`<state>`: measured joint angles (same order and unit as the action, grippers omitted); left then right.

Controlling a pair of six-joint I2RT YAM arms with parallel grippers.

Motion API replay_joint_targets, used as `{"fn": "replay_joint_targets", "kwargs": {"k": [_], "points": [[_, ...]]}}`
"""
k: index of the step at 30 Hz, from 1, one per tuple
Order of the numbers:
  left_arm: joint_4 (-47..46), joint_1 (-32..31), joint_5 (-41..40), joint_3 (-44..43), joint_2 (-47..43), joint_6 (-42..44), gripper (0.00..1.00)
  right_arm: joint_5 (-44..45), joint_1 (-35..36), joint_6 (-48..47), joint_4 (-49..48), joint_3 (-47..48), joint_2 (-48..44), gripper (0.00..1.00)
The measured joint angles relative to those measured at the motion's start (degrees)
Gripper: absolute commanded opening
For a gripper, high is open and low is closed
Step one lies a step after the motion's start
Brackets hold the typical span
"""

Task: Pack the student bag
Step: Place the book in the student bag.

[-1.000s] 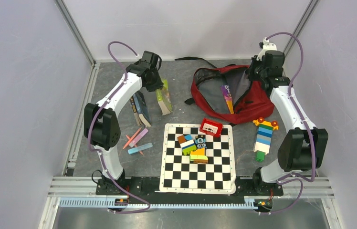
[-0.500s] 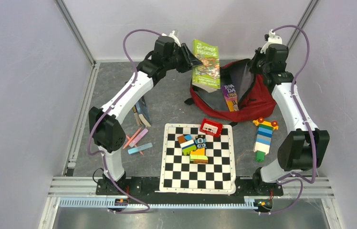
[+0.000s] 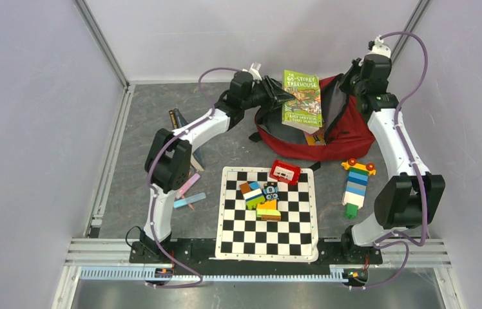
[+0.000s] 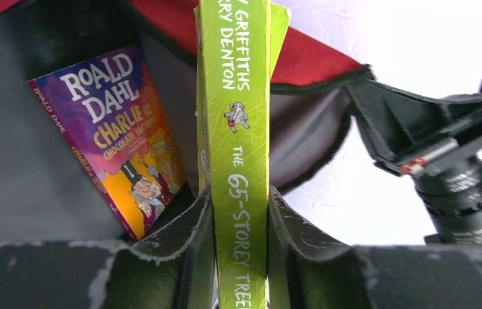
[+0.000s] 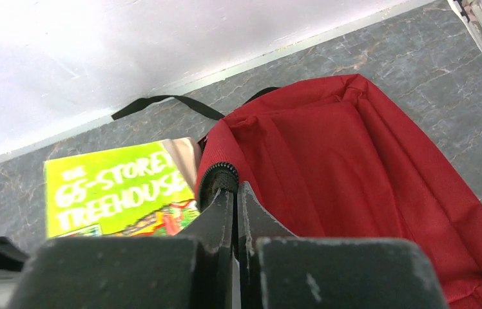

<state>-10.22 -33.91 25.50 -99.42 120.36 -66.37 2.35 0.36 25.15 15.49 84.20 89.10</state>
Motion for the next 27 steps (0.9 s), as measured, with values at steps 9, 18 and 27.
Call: {"fn": "replay_joint_targets", "kwargs": {"k": [9, 18, 27], "points": [[-3.63, -2.21, -0.63, -0.09, 7.56, -0.87, 0.02, 1.84, 0.00, 3.45, -0.02, 0.00, 0.00, 0.00], [-3.56, -4.35, -2.54, 0.11, 8.46, -0.46, 0.02, 4.22, 0.00, 5.09, -1.18, 0.00, -0.07, 0.00], [-1.31, -5.66, -3.15, 4.55, 8.46, -0.48, 0.02, 7.41, 0.02, 6.01, -1.88, 0.79, 0.61, 0.00]]}}
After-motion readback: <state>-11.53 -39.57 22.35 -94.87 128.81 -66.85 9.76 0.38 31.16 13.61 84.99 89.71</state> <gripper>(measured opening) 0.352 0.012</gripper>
